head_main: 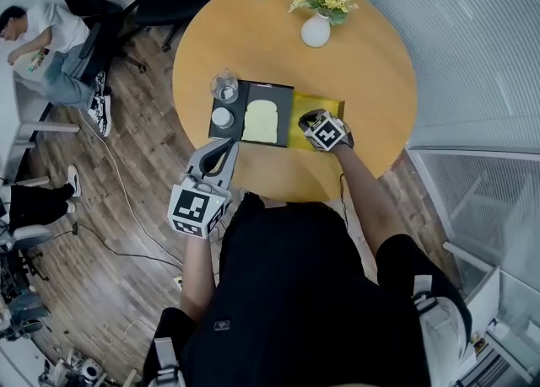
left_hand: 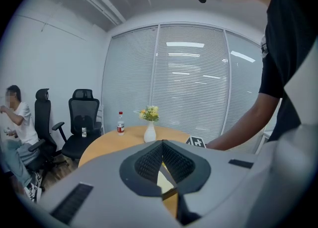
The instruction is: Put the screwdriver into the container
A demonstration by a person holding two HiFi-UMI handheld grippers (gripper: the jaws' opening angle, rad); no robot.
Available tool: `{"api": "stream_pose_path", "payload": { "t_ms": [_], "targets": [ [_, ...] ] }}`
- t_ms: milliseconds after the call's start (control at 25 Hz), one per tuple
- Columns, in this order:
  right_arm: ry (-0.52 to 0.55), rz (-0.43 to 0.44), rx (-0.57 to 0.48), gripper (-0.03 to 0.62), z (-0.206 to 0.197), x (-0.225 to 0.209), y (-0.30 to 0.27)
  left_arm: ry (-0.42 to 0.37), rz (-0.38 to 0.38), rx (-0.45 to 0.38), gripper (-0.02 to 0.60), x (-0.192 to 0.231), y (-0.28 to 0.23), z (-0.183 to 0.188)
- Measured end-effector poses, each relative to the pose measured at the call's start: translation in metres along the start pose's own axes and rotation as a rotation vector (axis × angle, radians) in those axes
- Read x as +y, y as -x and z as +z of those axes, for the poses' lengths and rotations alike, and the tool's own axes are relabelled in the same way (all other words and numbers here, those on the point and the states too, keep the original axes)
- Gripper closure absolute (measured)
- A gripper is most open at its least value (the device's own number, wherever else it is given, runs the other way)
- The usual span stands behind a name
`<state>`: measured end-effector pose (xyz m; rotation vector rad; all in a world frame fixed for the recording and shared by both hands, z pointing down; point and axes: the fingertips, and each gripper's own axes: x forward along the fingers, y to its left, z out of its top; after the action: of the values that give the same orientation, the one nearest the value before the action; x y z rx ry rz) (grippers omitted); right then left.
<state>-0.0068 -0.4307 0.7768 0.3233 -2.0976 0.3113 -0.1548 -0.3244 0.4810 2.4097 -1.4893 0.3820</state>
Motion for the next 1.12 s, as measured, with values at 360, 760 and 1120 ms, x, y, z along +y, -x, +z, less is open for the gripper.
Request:
{"api": "stream_pose_path", "payload": {
  "t_ms": [360,760,1120],
  "targets": [
    [0.003,0.025,0.119,0.536,-0.006,-0.007,-0.026,0.005,0.013,0.011,0.575,0.004,0.004,-0.005],
    [0.002,0.006,0.153,0.536,-0.013,-0.016,-0.037,0.01,0.03,0.026,0.575,0.002,0.004,-0.008],
    [0.021,-0.018,0.117,0.534,-0.012,-0.016,-0.036,0.004,0.035,0.027,0.575,0.0,0.005,-0.007]
  ]
}}
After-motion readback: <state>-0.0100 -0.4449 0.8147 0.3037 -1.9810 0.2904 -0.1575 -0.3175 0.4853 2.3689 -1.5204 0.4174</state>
